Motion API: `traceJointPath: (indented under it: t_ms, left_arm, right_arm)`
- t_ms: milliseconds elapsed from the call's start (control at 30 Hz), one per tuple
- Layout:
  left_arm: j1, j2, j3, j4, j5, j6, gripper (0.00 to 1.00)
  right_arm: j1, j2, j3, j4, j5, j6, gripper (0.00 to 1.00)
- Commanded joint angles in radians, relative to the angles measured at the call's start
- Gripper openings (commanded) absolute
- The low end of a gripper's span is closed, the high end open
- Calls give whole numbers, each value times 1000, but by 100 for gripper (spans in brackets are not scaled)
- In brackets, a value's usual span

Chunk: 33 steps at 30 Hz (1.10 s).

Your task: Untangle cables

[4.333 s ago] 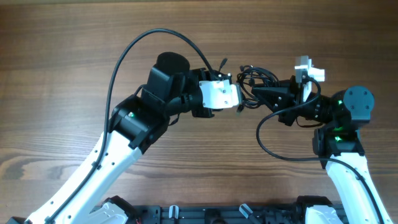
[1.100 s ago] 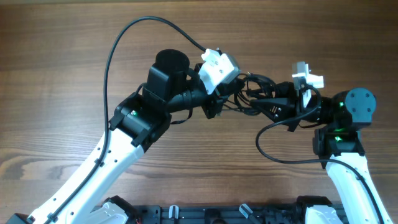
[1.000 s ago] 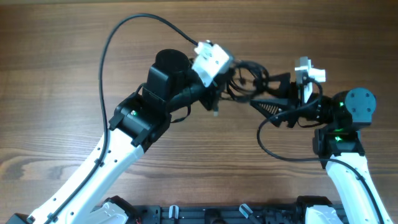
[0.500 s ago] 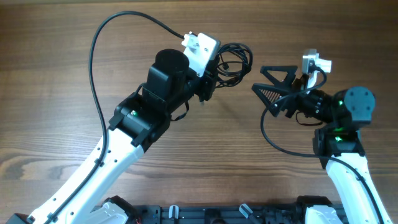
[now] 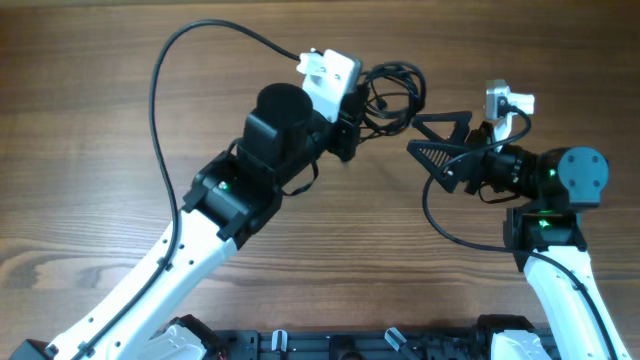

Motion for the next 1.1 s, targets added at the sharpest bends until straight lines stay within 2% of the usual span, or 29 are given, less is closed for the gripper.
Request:
traceJointPath:
  t_ms: [0,100,200,467,733,900,1000,1067]
  left_arm:
    - [-8,12,2,14,-6,-12,4]
    - [-16,12,2,13,-5,-13,4]
    - [-54,17,2,18,-5,-13,4]
    - [-81,51,2,56,1,-9,4]
    - [-81,51,2,32,259,-8,4]
    - [-81,51,2,-59,264,72,4]
    - [-79,51,2,-52,166,74,4]
    - [-78,51,2,-43,-60,72,4]
  right_arm:
    - [-2,-8,9,13,13,29,91]
    - [-2,-8,9,14,13,42,91]
    - [-2,-8,9,15,29,138,91]
    - [-2,-6,9,14,29,89,90]
    - [-2,67,9,10,48,82,89]
    - [-2,71,9,63,34,85,89]
    - [-2,71,9,66,16,87,89]
    - [-2,71,9,70,1,116,89]
